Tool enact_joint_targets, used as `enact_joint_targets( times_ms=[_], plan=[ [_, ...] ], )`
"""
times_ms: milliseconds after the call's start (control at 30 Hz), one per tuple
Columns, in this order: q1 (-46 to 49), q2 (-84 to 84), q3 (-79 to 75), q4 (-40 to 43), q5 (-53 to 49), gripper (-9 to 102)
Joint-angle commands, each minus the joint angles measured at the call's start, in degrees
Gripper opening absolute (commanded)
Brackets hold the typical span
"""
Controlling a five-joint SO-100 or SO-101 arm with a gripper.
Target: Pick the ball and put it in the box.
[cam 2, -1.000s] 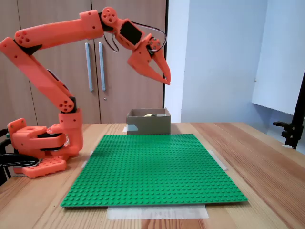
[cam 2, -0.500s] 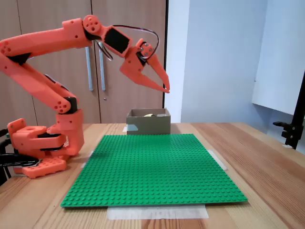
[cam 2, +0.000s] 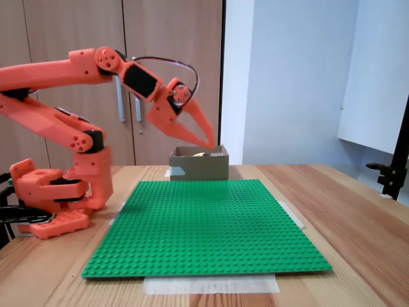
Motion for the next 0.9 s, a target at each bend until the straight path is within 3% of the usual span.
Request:
enact_joint_targets(
  times_ms=[0, 867],
  plan=[
    [0.4, 3.5, 3.0, -1.7, 0.5, -1],
    [0.3, 19.2, 28.1, -5.6, -0.6, -1]
  ],
)
